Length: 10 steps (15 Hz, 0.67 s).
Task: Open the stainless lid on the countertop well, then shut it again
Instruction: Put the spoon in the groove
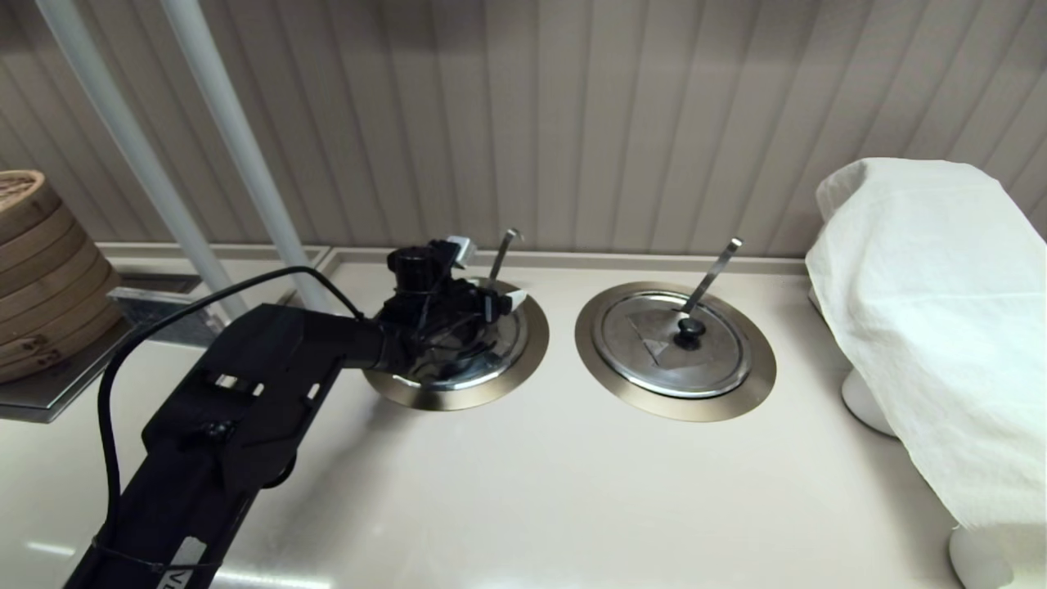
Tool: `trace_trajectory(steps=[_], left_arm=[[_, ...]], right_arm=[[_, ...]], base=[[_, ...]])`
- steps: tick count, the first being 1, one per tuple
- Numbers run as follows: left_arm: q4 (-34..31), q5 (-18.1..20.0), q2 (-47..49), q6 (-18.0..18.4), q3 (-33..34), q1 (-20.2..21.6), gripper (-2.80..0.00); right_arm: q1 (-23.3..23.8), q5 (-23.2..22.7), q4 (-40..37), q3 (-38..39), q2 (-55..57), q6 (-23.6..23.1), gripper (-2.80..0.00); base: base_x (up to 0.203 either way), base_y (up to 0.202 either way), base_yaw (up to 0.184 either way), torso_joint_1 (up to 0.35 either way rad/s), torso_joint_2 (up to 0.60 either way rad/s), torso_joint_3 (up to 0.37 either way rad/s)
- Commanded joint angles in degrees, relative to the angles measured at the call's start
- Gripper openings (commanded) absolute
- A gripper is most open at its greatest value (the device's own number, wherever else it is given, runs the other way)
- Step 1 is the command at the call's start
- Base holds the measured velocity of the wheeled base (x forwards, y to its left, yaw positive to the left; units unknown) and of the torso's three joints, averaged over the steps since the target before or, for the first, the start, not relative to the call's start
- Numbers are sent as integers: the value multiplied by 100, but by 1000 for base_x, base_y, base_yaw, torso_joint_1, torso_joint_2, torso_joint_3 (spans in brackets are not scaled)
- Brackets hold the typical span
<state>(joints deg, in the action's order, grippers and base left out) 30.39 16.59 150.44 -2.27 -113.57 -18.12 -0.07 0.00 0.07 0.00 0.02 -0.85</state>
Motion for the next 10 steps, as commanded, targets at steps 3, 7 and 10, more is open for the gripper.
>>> trace_trajectory(steps=[3,7,10], left_arm=[[2,64,29,-28,10,-39,0],[-7,81,4,-19,174,-129,0],[-7,78,2,-19,194,-166,0]], right_arm=[[-1,0,1,0,6,-3,-280],[-1,0,1,0,6,-3,-280],[-1,0,1,0,1,-3,-280]], base=[[0,0,0,0,0,0],[0,0,0,0,0,0],[0,0,0,0,0,0]])
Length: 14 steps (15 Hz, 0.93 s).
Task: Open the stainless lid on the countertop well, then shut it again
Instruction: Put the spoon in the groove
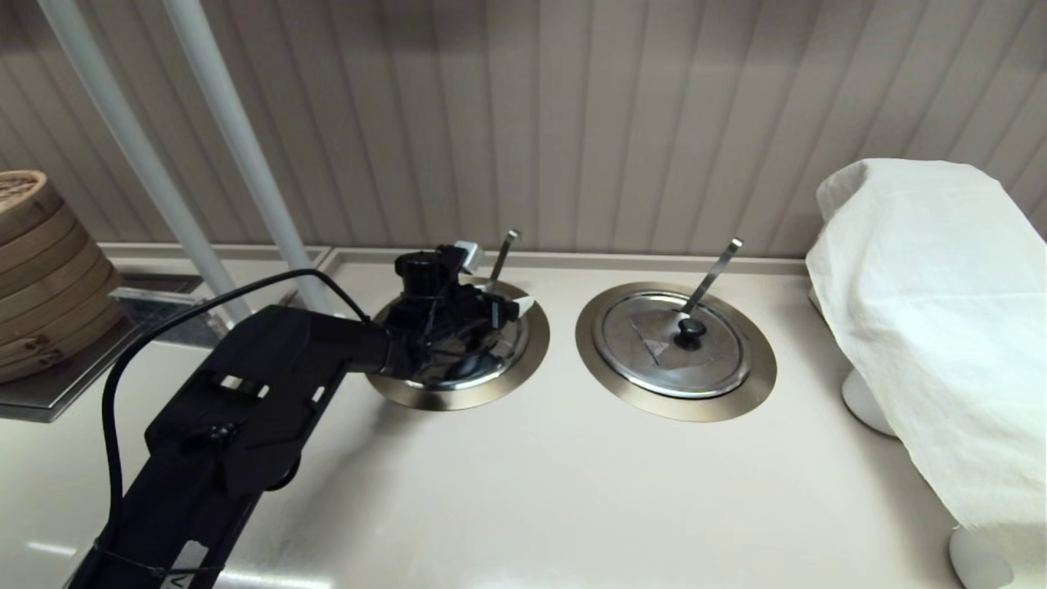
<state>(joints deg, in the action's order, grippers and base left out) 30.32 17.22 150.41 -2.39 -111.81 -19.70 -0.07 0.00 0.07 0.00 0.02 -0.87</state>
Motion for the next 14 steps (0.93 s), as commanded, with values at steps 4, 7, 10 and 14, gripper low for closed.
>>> trace_trajectory(steps=[4,7,10,14], left_arm=[[9,17,-29,-7,109,-69,0],[9,19,-65,2,225,-109,0],[18,19,-82,10,300,-139,0],[18,19,-126,19,378,-175,0]], right_arm=[[-1,0,1,0,6,-1,-280],[-1,0,7,0,-1,-1,-280],[-1,0,1,0,6,-1,-280],[-1,0,1,0,6,-1,-280]], base=[[0,0,0,0,0,0],[0,0,0,0,0,0],[0,0,0,0,0,0],[0,0,0,0,0,0]])
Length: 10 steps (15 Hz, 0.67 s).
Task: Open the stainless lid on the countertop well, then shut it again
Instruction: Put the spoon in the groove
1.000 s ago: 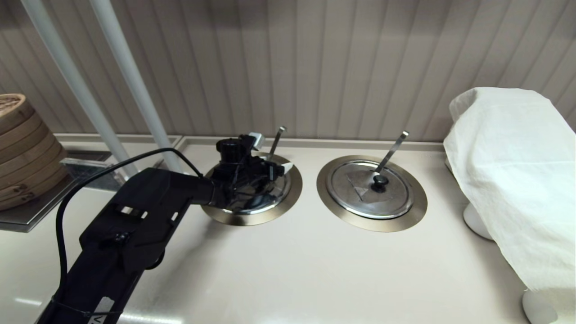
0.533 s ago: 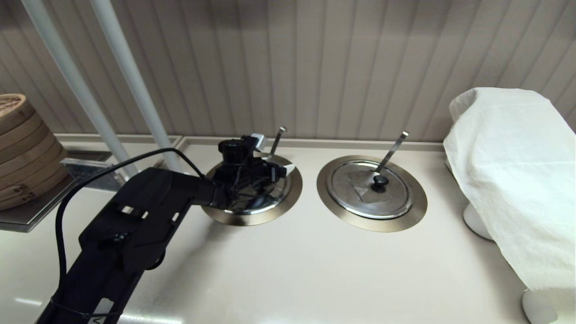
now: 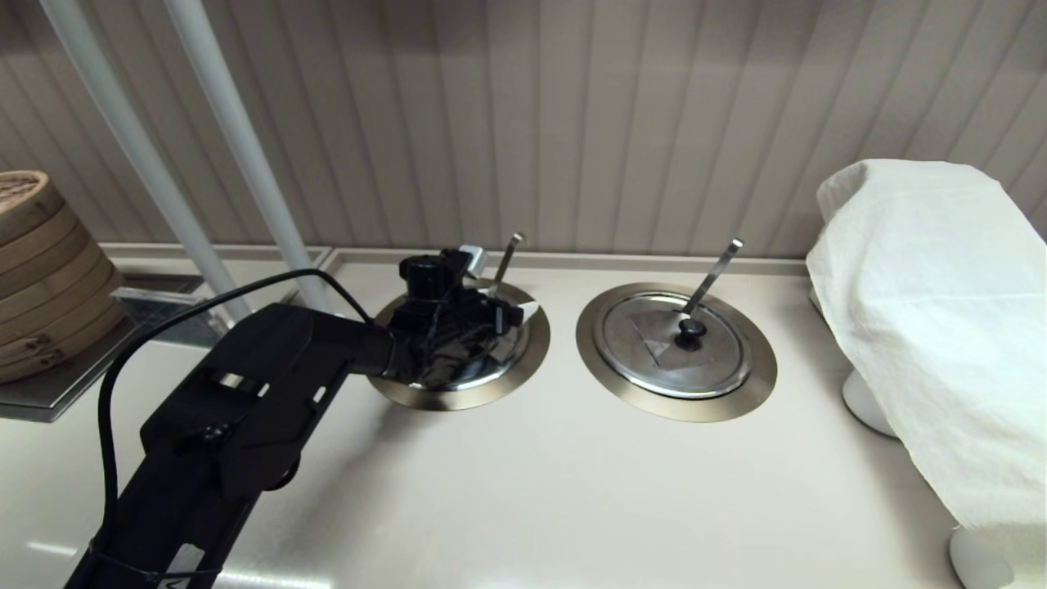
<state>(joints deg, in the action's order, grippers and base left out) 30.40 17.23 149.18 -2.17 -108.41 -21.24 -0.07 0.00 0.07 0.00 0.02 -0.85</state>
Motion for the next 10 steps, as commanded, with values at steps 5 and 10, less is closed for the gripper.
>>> trace_trajectory(steps=[5,10], left_arm=[[19,18,-11,15,110,-74,0],[19,9,-29,15,226,-100,0]], right_arm=[[-1,-7,1,0,-1,-3,-280],[-1,0,1,0,6,-3,-280]], base=[[0,0,0,0,0,0],[0,0,0,0,0,0]])
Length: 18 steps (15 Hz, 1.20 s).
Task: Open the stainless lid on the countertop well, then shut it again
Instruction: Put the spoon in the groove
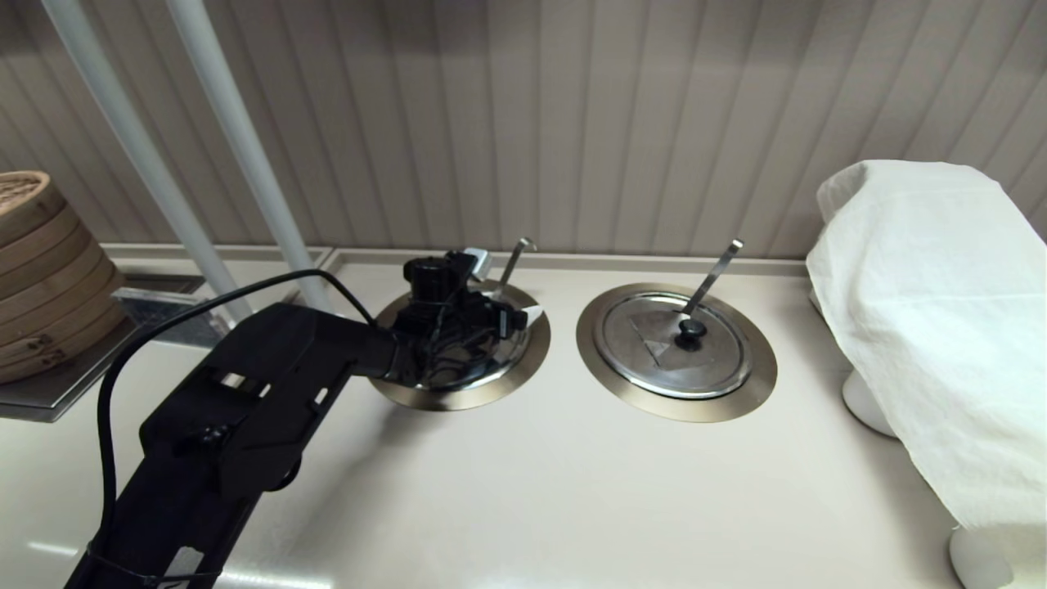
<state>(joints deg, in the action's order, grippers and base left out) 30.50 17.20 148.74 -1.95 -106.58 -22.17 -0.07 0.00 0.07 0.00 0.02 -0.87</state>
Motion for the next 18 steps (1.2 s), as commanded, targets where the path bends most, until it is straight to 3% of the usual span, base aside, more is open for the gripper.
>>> trace_trajectory(steps=[1,13,16,18], left_arm=[[9,20,6,-7,67,-16,0],[-36,25,-3,10,231,-95,0],[0,38,24,318,321,-104,0],[0,38,14,309,303,-104,0]], right_arm=[[-1,0,1,0,4,-1,-280],[-1,0,1,0,3,-1,-280],[-1,0,1,0,6,-1,-280],[-1,0,1,0,0,-1,-280]], base=[[0,0,0,0,0,0],[0,0,0,0,0,0],[0,0,0,0,0,0],[0,0,0,0,0,0]])
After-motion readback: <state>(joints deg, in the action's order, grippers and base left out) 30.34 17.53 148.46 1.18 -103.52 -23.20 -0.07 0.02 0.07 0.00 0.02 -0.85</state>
